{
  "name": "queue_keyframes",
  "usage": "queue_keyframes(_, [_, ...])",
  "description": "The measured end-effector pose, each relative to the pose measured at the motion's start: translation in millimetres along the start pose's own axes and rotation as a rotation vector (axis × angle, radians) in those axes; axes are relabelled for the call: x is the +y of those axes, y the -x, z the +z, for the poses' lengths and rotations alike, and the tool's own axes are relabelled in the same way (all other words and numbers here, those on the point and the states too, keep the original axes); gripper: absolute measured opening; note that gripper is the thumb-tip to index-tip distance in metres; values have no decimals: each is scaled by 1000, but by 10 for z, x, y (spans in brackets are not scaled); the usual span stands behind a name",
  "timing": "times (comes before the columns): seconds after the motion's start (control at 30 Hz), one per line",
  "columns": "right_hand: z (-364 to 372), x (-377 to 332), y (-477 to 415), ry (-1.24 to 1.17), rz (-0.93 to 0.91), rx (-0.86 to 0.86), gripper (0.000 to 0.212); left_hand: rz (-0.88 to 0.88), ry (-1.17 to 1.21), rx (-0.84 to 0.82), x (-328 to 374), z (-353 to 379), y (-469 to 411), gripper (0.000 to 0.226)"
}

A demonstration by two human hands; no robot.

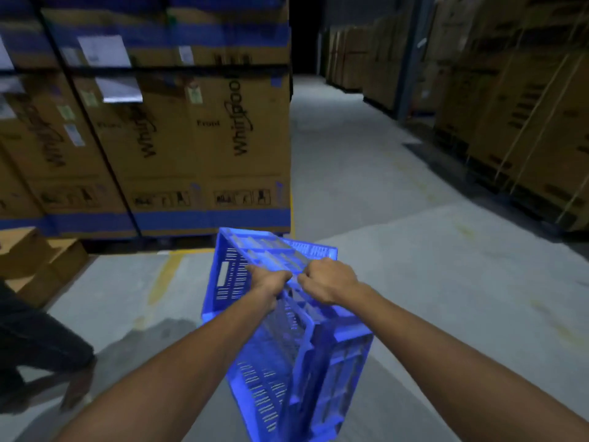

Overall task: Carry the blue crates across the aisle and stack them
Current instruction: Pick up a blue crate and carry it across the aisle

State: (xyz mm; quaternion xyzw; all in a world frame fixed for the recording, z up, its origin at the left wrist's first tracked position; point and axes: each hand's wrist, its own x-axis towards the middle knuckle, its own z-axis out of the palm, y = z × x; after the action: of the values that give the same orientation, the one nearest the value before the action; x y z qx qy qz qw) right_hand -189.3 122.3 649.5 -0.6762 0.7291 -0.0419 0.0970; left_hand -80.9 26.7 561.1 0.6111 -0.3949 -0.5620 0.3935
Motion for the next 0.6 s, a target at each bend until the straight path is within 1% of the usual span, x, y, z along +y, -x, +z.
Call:
queue_keyframes(0.07, [-579,6,50,25,0,21,33,53,-82,-91,550,-4,213,81])
queue_keyframes(0.1, [-844,2,73,40,4,31,32,95,-165,-158,836,-7,337,64])
queue_keyframes(0.17, [-1321,-14,111,56,17,69,33,172,-381,-313,1425,-49,681,20])
queue_keyframes(0.2, [-1542,-20,133,59,23,96,34,225,-502,-382,1707,-59,833,10])
queue_keyframes(0.23, [-1748,-21,155,63,28,123,36,285,-628,-442,1969,-55,946,20])
queue_keyframes(0.27, [-1937,-24,187,76,30,145,39,343,-777,-470,2202,-44,1035,23])
queue_keyframes(0.4, [-2498,17,330,183,51,195,54,569,-1317,-571,2874,126,1247,16])
queue_keyframes(0.47, [-2677,96,413,214,74,192,64,699,-1570,-646,3106,207,1389,19])
queue_keyframes(0.53, [-2787,198,518,226,107,142,73,810,-1707,-684,3267,260,1492,28])
queue_keyframes(0.6, [-2798,339,638,183,164,52,76,910,-1740,-712,3374,327,1579,34])
